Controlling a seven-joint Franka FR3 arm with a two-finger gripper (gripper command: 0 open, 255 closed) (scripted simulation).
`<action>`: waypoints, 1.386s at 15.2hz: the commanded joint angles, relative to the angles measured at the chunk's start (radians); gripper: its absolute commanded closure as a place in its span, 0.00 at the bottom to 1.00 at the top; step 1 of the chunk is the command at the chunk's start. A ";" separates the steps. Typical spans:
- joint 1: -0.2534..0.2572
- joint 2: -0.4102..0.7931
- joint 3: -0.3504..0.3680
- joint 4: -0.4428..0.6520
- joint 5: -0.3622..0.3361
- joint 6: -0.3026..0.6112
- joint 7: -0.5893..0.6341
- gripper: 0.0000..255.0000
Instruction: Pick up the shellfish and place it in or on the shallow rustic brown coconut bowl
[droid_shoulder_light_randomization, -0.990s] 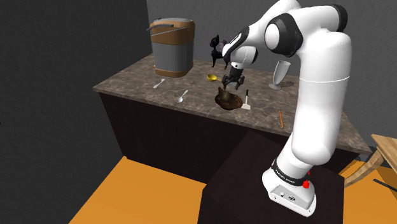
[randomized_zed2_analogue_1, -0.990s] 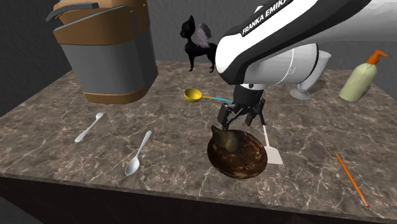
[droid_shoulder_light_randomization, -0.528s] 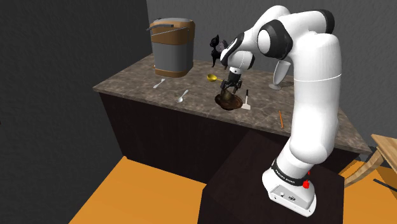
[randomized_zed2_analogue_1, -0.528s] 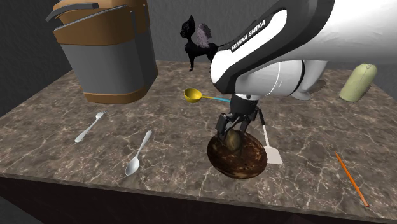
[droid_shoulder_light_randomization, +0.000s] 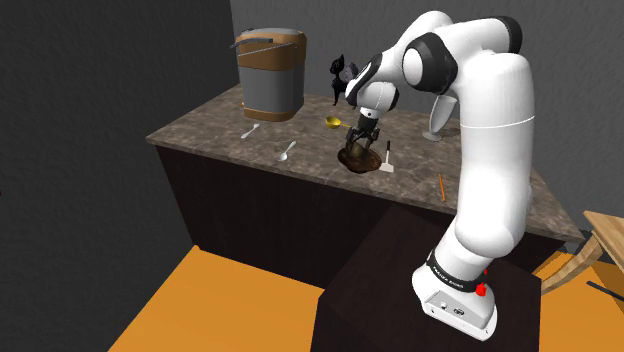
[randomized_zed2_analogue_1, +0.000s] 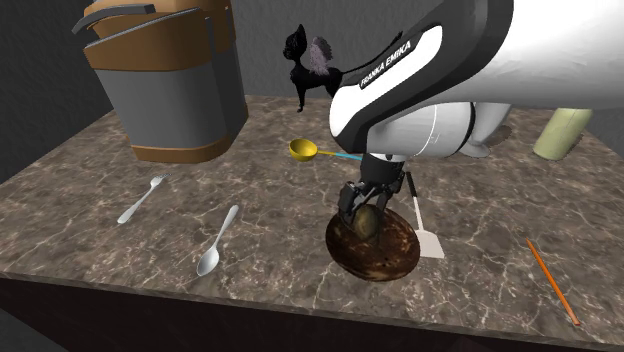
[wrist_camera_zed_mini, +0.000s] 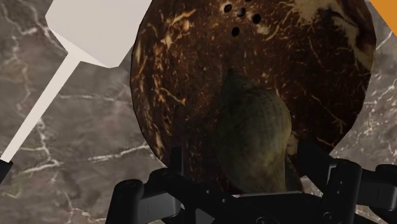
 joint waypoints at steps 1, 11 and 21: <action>0.000 0.000 0.000 0.000 0.000 0.000 0.000 1.00; 0.004 -0.010 -0.006 0.001 -0.009 -0.008 0.007 1.00; 0.039 -0.100 -0.053 0.025 -0.096 -0.099 0.073 1.00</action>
